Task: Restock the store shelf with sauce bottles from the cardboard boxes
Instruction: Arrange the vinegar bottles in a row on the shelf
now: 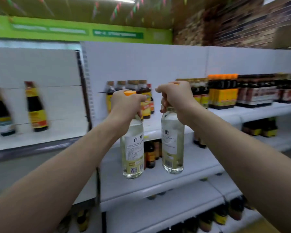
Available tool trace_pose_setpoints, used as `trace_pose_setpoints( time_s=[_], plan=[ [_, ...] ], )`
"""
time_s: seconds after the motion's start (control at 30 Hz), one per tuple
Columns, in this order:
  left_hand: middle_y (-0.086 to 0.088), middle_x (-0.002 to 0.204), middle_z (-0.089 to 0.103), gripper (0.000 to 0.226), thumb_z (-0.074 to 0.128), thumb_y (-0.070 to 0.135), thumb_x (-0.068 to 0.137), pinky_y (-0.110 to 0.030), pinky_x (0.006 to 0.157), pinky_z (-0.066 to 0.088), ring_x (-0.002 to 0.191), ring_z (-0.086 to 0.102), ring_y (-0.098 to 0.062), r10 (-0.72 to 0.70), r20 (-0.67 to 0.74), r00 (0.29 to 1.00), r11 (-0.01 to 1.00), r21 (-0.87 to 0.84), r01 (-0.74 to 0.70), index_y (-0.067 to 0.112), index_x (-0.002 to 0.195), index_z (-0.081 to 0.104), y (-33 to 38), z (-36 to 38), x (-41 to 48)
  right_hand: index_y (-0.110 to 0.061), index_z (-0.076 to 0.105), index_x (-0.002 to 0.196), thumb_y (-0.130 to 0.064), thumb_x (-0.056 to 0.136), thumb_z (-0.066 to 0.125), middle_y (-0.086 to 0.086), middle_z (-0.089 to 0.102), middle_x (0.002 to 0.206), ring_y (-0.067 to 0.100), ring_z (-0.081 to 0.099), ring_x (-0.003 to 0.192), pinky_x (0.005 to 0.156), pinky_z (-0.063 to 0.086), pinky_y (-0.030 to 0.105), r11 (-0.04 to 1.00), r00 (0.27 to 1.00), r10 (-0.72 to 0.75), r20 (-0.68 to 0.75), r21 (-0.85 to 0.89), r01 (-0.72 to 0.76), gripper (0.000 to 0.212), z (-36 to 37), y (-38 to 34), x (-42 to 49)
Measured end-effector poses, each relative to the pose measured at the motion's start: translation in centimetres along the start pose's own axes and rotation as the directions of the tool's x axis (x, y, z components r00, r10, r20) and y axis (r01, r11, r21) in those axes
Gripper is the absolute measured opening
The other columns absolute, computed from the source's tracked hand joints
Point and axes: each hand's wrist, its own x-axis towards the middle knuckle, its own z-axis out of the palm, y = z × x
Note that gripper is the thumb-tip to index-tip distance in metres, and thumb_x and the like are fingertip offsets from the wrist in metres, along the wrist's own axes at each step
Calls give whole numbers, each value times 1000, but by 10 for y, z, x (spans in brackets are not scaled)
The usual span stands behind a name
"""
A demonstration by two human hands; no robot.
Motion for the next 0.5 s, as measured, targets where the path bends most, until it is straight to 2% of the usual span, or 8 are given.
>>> trace_pose_setpoints(
  time_s=[0.1, 0.2, 0.27, 0.4, 0.5],
  plan=[
    [-10, 48, 51, 20, 72, 9, 82, -38, 58, 45, 42, 49, -24, -27, 99, 995, 999, -37, 31, 5, 72, 56, -3, 80, -1, -9, 50, 66, -2, 87, 66, 7, 41, 49, 20, 40, 41, 49, 42, 34, 998, 998, 24, -60, -54, -27, 27, -72, 12, 13],
    [-12, 47, 51, 24, 74, 14, 75, -42, 61, 43, 48, 51, -28, -57, 167, 984, 994, -79, 71, 8, 62, 54, -2, 163, 0, -11, 49, 58, -3, 85, 67, 6, 40, 45, 20, 41, 40, 54, 42, 37, 994, 991, 22, -129, -99, -35, 33, -150, 25, 32],
    [-12, 46, 49, 31, 73, 9, 79, -43, 62, 42, 47, 48, -28, -67, 196, 978, 991, -99, 88, 9, 56, 52, 1, 218, 1, -11, 47, 56, -3, 85, 67, 5, 39, 44, 21, 40, 41, 56, 42, 38, 993, 985, 19, -171, -108, -38, 36, -203, 32, 44],
    [-11, 46, 48, 29, 71, 7, 82, -39, 58, 40, 42, 48, -25, -40, 255, 966, 991, -110, 71, 8, 61, 50, 12, 320, 2, -12, 46, 55, -2, 83, 67, 8, 40, 44, 21, 41, 40, 56, 41, 39, 986, 966, 1, -258, -162, -45, 37, -299, 39, 65],
    [-11, 45, 49, 30, 72, 7, 84, -36, 55, 41, 41, 49, -25, -28, 329, 944, 989, -128, 73, 6, 60, 55, 22, 390, 3, -10, 47, 60, -1, 82, 66, 8, 39, 47, 21, 40, 41, 54, 39, 37, 983, 940, -10, -341, -175, -53, 30, -364, 42, 76]
  ],
)
